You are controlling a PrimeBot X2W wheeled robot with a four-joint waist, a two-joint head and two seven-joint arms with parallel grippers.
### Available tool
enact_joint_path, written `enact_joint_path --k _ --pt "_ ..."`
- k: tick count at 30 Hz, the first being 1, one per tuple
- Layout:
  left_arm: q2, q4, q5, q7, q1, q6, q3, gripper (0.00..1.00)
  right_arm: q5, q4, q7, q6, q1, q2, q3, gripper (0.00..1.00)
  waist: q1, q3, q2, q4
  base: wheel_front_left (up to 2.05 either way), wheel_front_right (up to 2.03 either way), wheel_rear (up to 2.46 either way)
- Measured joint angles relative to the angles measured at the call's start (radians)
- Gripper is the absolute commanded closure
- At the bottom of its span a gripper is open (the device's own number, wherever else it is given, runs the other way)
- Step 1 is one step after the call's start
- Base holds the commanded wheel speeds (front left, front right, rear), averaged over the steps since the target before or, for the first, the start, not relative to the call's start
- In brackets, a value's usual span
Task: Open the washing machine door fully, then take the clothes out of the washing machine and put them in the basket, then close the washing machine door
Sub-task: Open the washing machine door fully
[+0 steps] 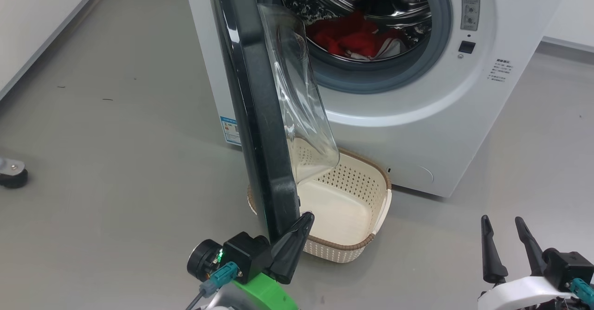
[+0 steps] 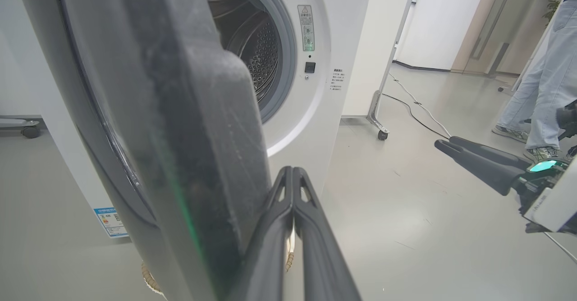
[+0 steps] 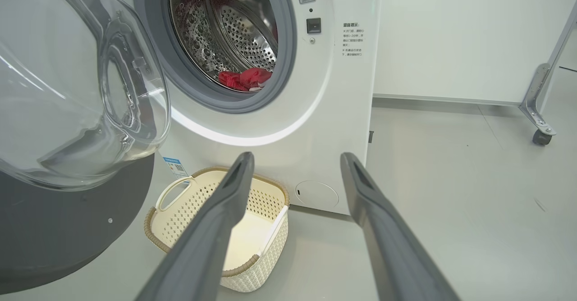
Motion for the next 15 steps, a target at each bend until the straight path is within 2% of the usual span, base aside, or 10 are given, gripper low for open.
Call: enact_joint_path --k 15 --pt "0.005 0.013 0.010 -0.036 0.046 0.061 0.037 1.00 -0.004 0.007 0.000 0.001 0.001 0.007 -0.019 0.00 0.0000 -0.015 0.0000 0.060 0.00 0.00 0.00"
